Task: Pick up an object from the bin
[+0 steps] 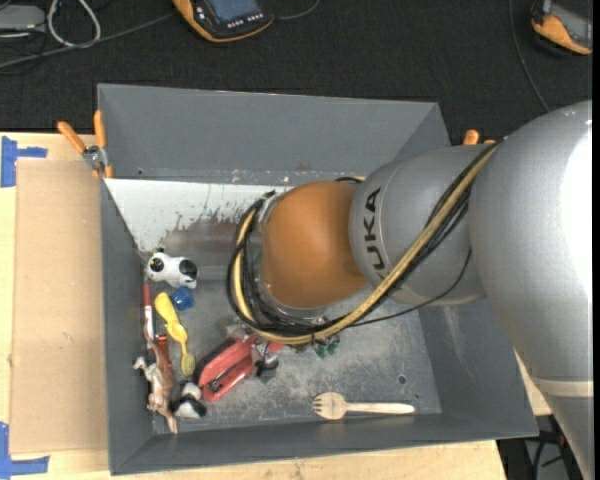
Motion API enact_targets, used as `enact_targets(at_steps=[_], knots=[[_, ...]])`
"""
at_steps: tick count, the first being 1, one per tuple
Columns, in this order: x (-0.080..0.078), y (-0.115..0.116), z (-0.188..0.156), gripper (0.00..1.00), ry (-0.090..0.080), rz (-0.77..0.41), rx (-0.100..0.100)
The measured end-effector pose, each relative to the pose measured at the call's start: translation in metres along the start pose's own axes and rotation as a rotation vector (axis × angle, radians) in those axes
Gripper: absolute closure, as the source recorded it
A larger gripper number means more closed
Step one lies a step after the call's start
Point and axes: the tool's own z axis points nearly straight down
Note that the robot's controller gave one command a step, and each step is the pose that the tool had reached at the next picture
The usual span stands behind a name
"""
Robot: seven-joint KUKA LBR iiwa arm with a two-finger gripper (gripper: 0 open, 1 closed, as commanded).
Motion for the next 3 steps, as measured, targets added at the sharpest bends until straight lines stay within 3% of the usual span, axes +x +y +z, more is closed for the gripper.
enact_targets(at_steps=[1,2,3], knots=[[-0.001,0.000,-0.025,1.00,-0.005,0.000,0.001],[0.002,0.002,-0.052,1.00,0.008,0.002,-0.003],[0.001,0.002,-0.105,1.00,0.006,0.004,-0.003]])
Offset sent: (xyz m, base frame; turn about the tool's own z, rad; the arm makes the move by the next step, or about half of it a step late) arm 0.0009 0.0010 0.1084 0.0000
